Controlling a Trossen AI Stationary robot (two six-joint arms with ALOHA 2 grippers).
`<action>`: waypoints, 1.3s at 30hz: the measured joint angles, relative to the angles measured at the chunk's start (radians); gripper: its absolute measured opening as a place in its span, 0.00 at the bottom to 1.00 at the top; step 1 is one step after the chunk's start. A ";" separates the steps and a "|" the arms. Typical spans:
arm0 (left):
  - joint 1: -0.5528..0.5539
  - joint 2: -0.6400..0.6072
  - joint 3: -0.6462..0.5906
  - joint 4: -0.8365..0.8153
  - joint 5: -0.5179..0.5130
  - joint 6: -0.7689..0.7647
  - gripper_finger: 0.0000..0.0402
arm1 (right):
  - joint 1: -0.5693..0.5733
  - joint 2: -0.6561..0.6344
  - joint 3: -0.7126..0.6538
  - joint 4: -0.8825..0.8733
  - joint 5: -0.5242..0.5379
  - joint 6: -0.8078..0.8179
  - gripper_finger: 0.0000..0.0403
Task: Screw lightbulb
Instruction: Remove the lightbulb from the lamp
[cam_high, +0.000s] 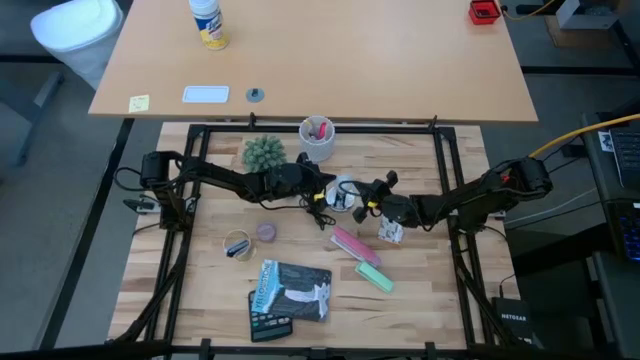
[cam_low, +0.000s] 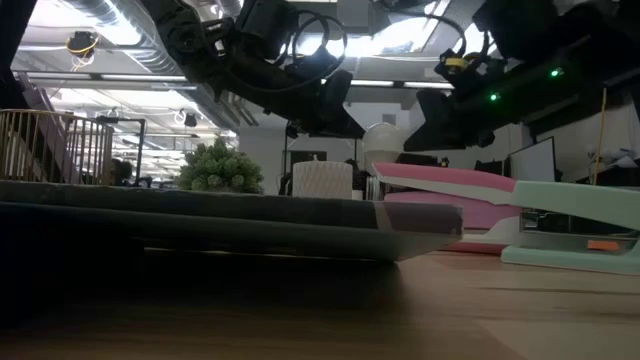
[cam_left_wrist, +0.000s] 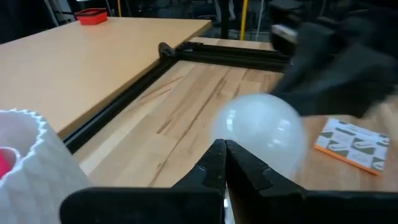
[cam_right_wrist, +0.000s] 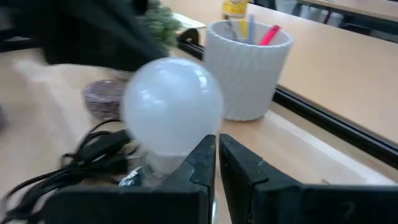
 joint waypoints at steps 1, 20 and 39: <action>-0.003 -0.001 0.000 0.000 0.001 0.000 0.00 | -0.011 0.000 0.000 -0.002 -0.001 0.000 0.07; -0.058 0.001 0.000 -0.006 0.019 0.007 0.00 | -0.110 0.000 0.000 0.059 -0.125 -0.006 0.07; -0.051 0.001 0.000 -0.006 0.019 0.007 0.00 | -0.108 0.000 0.000 0.125 -0.151 -0.053 0.07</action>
